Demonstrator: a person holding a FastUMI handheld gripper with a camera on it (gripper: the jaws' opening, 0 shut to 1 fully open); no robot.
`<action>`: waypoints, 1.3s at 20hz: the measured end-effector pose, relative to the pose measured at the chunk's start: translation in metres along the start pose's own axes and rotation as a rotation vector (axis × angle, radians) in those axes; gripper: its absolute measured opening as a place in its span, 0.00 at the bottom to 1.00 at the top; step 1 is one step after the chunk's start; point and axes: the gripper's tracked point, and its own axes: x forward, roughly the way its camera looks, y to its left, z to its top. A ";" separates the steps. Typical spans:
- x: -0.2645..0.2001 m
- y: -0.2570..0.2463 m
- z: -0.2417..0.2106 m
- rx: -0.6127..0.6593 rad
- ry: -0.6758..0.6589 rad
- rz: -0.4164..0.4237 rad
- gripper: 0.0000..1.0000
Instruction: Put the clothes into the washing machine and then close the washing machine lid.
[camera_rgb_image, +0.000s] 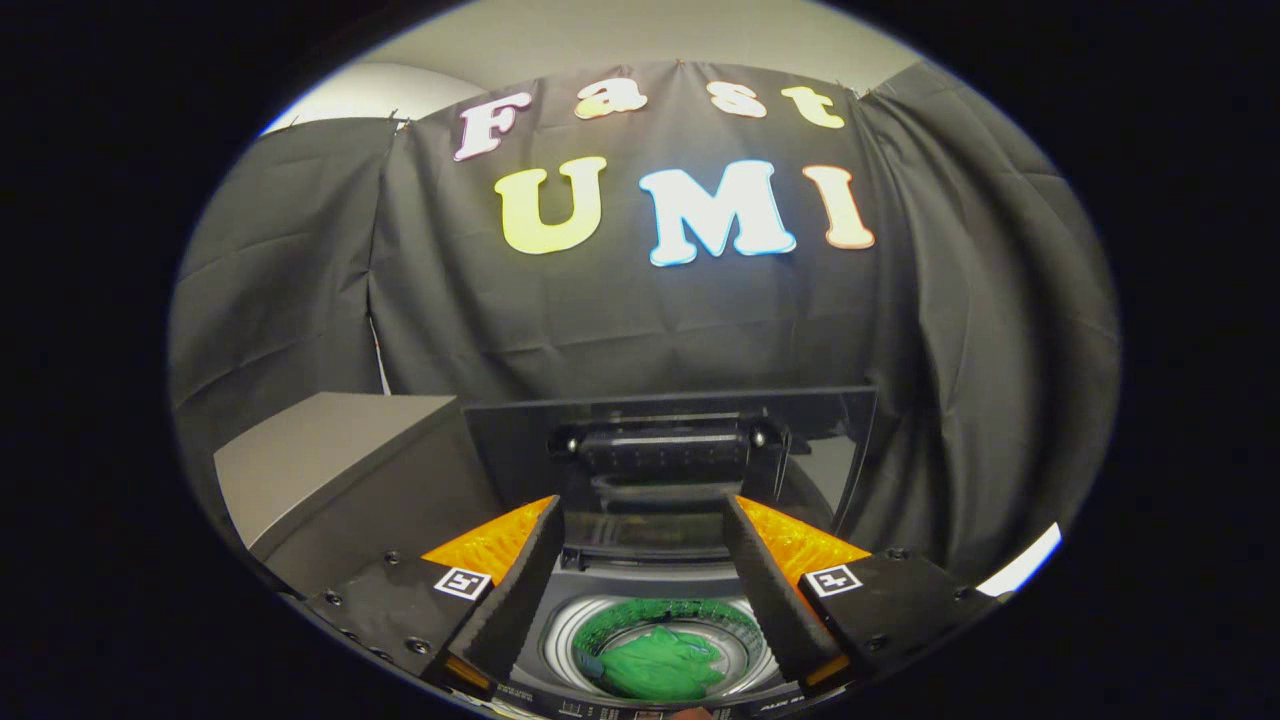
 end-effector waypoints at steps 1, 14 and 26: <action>0.004 0.000 0.006 -0.002 -0.015 -0.004 0.98; 0.084 -0.016 0.065 -0.056 -0.107 -0.084 0.98; 0.128 -0.019 0.051 -0.034 -0.070 -0.102 0.98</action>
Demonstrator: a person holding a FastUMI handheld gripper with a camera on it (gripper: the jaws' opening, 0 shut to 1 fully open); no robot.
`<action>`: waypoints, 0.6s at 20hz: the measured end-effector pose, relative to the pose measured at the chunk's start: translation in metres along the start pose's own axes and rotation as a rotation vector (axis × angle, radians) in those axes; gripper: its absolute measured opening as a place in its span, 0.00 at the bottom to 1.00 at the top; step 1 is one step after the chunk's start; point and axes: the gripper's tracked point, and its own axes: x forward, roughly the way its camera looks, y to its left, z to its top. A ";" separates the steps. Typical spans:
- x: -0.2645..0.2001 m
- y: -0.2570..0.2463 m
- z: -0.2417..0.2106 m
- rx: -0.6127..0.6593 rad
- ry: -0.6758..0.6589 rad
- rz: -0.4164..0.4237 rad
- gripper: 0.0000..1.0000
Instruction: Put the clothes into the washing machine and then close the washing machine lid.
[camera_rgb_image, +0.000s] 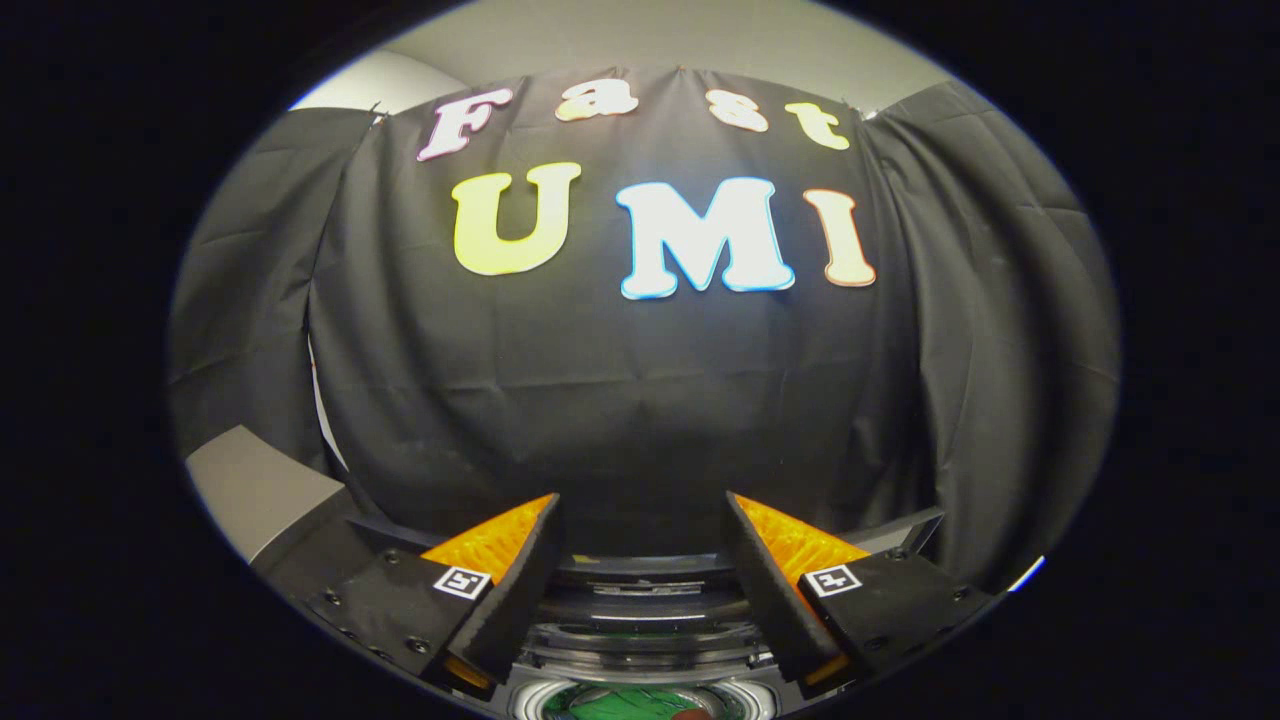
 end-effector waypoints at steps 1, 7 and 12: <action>-0.004 0.000 0.001 -0.001 -0.013 0.000 0.98; -0.010 0.000 0.003 0.004 -0.034 -0.002 0.98; -0.021 -0.001 0.002 0.001 -0.055 -0.017 0.98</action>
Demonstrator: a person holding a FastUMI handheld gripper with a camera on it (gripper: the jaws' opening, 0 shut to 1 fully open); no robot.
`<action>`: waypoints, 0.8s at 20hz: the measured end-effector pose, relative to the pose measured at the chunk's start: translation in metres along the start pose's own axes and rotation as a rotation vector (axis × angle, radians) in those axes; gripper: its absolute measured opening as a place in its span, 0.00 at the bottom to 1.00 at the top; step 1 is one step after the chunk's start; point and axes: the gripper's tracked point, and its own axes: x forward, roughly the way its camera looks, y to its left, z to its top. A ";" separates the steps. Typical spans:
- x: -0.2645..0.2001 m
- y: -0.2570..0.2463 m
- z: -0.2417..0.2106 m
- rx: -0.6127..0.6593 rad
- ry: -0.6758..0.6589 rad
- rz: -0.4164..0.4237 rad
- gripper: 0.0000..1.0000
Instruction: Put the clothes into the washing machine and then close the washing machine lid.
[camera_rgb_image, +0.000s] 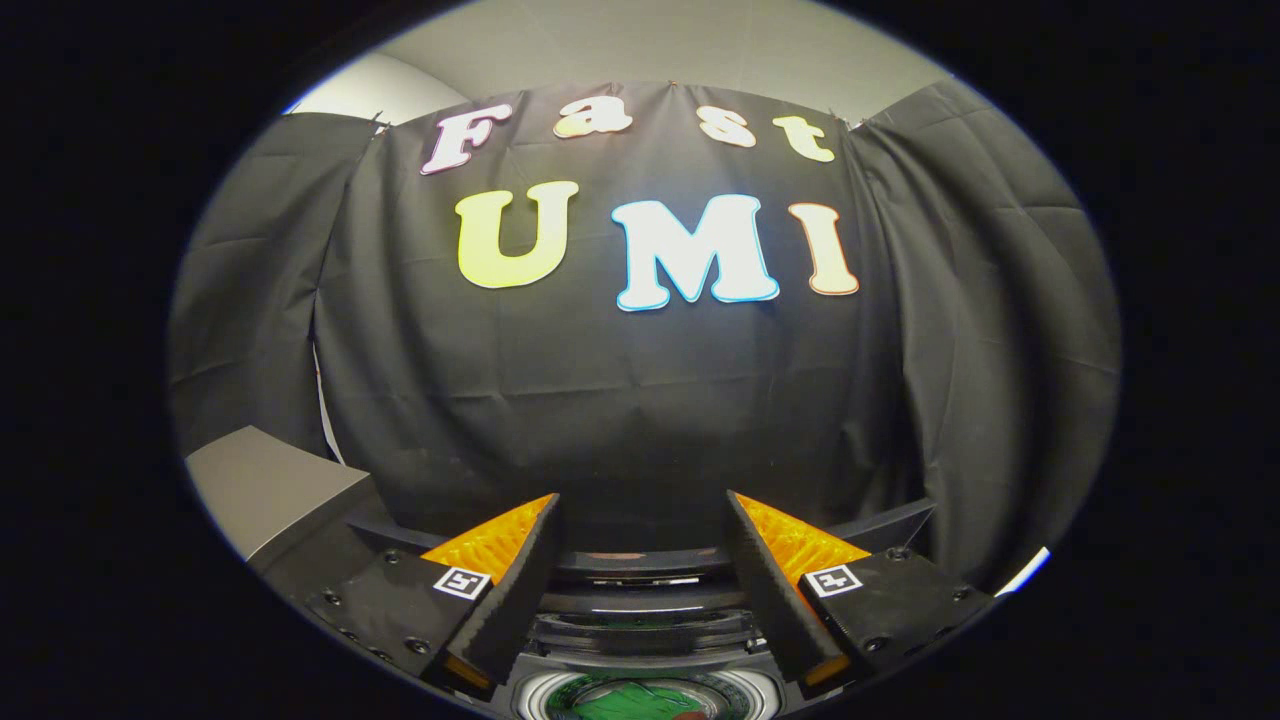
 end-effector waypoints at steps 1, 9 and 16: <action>-0.001 0.000 0.000 -0.002 -0.009 0.001 0.98; -0.062 -0.002 -0.027 -0.002 -0.036 0.006 0.98; -0.083 -0.002 -0.036 -0.002 -0.044 0.005 0.98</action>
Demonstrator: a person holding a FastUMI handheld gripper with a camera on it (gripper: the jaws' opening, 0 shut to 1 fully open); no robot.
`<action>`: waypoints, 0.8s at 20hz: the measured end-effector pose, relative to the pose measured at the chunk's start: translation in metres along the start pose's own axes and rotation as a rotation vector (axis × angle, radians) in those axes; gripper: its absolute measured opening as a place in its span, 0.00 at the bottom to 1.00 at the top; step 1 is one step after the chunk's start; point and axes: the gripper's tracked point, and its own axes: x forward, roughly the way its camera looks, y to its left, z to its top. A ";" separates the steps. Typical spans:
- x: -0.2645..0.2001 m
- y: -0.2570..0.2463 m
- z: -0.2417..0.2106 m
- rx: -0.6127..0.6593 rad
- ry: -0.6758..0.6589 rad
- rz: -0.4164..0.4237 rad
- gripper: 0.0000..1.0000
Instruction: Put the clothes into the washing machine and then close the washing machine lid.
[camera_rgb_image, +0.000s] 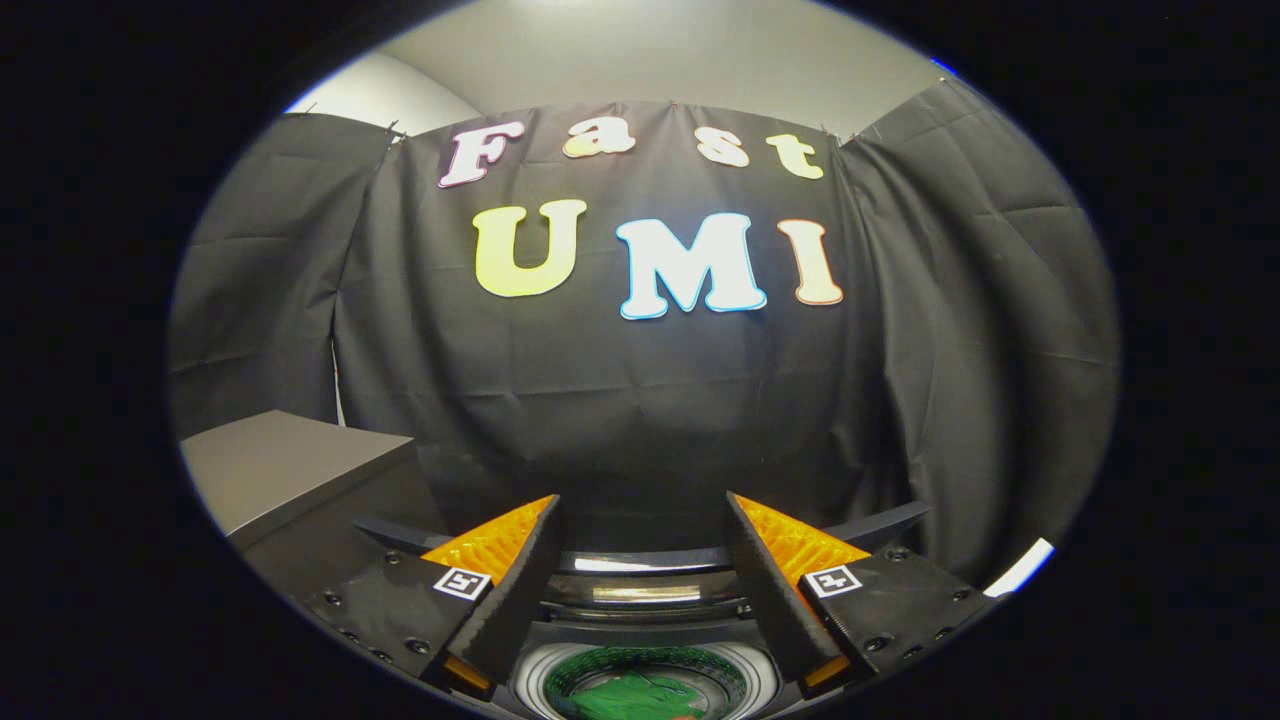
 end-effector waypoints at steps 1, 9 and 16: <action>-0.003 0.000 -0.001 -0.001 -0.002 0.000 0.98; -0.022 0.001 -0.011 0.006 0.012 0.006 0.98; -0.045 0.003 -0.023 0.008 0.032 0.014 0.98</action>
